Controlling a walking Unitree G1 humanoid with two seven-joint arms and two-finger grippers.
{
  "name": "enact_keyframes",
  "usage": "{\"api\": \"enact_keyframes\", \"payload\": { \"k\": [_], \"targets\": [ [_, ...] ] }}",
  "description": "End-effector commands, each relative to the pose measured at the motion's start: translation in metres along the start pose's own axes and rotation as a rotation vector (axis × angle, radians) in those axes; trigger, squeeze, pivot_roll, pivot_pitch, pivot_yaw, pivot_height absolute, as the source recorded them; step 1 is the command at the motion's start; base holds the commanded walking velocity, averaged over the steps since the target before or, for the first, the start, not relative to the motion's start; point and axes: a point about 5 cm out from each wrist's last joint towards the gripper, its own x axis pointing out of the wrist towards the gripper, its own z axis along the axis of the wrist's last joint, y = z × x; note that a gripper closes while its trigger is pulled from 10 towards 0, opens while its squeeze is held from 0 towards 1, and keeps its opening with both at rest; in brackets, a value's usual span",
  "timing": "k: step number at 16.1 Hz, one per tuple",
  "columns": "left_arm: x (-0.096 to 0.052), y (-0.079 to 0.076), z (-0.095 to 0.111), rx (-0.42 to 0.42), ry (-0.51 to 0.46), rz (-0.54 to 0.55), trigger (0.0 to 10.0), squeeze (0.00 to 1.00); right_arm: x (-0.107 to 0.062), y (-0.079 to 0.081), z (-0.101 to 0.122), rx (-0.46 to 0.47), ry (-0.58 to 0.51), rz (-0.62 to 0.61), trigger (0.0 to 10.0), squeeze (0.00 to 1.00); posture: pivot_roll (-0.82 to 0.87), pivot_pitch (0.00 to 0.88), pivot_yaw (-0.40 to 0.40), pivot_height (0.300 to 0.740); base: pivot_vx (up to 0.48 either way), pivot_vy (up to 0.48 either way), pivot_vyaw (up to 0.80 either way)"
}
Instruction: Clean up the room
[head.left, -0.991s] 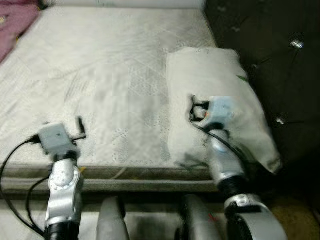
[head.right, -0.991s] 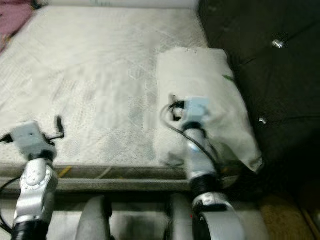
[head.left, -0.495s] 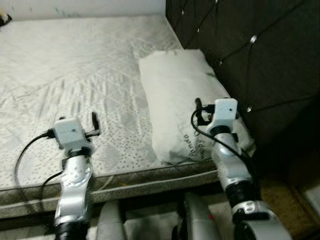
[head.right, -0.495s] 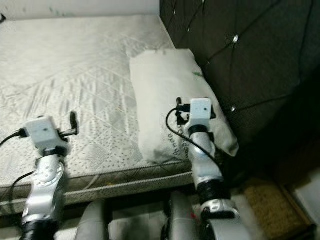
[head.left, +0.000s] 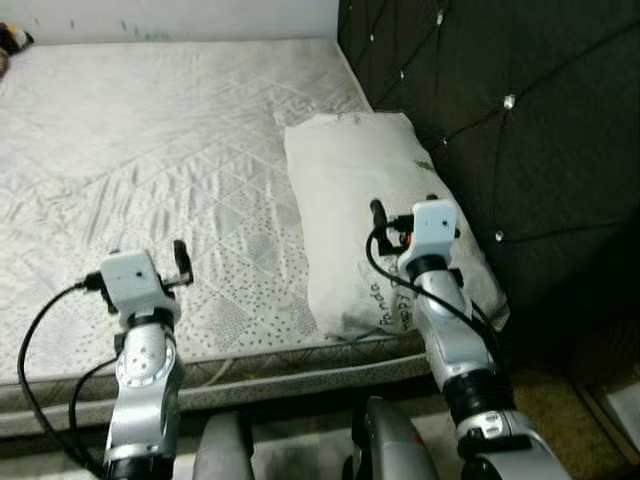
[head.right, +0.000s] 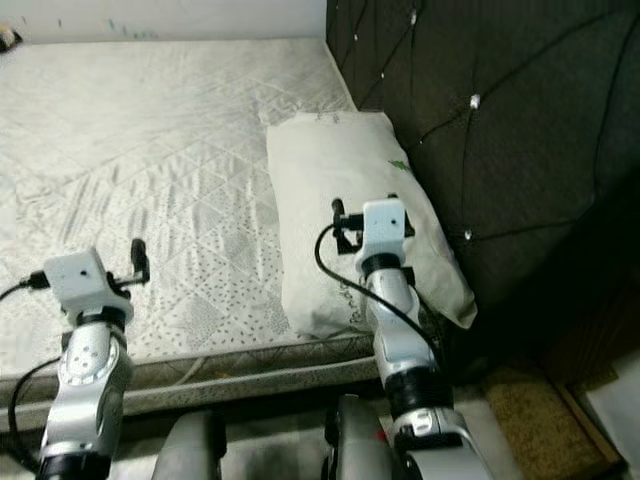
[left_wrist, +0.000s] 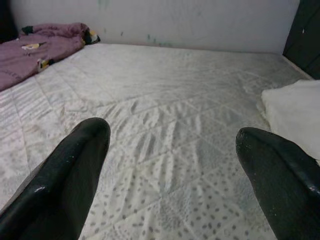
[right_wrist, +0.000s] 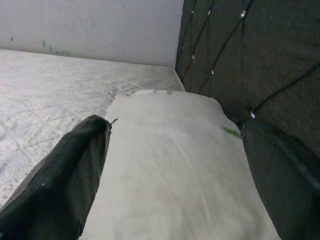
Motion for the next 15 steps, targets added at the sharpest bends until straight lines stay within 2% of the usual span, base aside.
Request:
{"api": "enact_keyframes", "payload": {
  "k": [1, 3, 10, 13, 15],
  "targets": [
    [0.002, -0.001, 0.006, 0.006, -0.021, -0.006, 10.0, 0.00, 0.006, 0.002, 0.011, 0.009, -0.031, 0.015, 10.0, 0.00, 0.06, 0.000, -0.032, 0.720, 0.000, 0.000, 0.00],
    [0.003, -0.001, 0.007, 0.005, -0.023, -0.004, 10.0, 0.00, 0.007, 0.004, 0.013, 0.012, -0.036, 0.027, 10.0, 0.00, 0.06, 0.000, -0.033, 0.740, 0.000, 0.000, 0.00],
    [0.002, -0.004, 0.007, -0.001, -0.022, -0.011, 10.0, 0.00, 0.006, 0.001, 0.010, 0.011, -0.020, 0.024, 10.0, 0.00, 0.06, 0.000, -0.039, 0.740, 0.000, 0.000, 0.00],
    [0.002, -0.006, 0.007, -0.004, -0.020, -0.015, 10.0, 0.00, 0.004, 0.004, 0.002, 0.005, 0.018, -0.001, 10.0, 0.00, 0.06, 0.000, -0.042, 0.740, 0.000, 0.000, 0.00],
    [0.003, -0.007, 0.008, -0.006, -0.021, -0.013, 10.0, 0.00, 0.004, 0.006, 0.003, 0.002, 0.011, 0.026, 10.0, 0.00, 0.06, 0.000, -0.042, 0.740, 0.000, 0.000, 0.00]
  ]
}}
